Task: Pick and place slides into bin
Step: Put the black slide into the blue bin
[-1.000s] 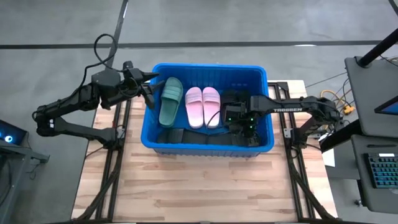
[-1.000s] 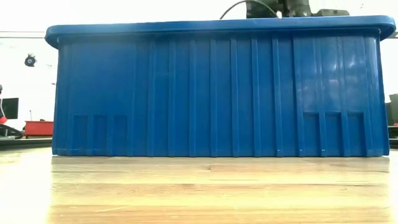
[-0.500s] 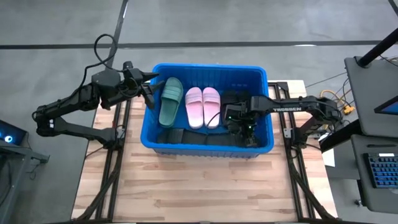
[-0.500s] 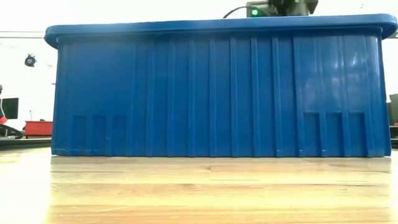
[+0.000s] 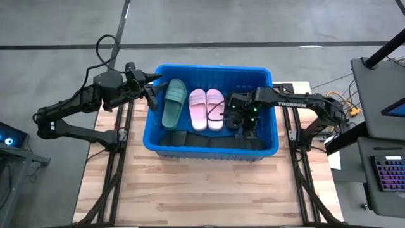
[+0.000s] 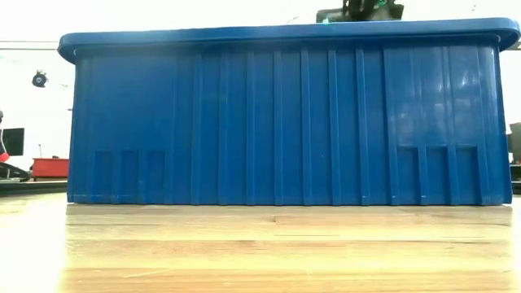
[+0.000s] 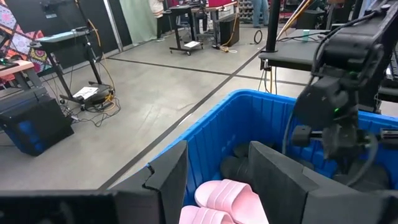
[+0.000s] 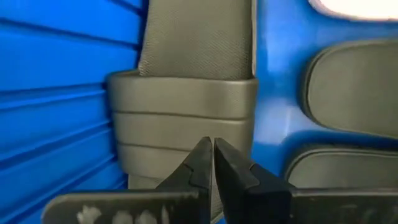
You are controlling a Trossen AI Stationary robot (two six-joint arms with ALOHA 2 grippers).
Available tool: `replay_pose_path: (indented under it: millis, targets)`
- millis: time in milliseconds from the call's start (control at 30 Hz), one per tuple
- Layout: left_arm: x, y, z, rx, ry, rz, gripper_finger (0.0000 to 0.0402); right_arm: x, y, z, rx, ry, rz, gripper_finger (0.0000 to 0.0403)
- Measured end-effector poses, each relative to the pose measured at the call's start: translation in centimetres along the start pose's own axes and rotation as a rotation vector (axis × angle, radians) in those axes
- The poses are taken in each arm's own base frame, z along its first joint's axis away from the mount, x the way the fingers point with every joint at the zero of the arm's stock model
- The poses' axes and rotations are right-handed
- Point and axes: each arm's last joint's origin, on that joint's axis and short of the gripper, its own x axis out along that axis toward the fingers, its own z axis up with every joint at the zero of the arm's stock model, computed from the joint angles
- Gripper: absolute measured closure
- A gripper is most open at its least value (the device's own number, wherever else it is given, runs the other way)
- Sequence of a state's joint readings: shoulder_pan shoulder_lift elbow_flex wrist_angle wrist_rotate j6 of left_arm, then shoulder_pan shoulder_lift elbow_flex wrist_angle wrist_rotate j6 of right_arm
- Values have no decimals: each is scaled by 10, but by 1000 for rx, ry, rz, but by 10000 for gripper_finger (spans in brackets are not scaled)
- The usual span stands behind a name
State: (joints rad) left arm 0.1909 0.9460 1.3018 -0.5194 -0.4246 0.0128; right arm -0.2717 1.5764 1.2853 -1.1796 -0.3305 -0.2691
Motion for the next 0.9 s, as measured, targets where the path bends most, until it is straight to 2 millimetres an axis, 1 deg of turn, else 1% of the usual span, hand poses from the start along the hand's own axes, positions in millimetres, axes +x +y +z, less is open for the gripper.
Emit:
replay_pose_path:
  millis: [167, 433, 567, 700, 900]
  targets:
    - [0, 0, 0, -1, 0, 0, 244, 16, -9, 3, 15, 53, 31, 395]
    - [0, 0, 0, -1, -1, 0, 244, 60, -28, 13, 16, 179, 110, 394]
    - [0, 0, 0, -1, -1, 0, 244, 76, -33, 16, 10, 210, 146, 394]
    - [0, 0, 0, 0, 0, 0, 244, 88, -37, 18, 7, 223, 169, 394]
    - [0, 0, 0, 0, 1, 0, 244, 91, -38, 19, -18, 211, 177, 394]
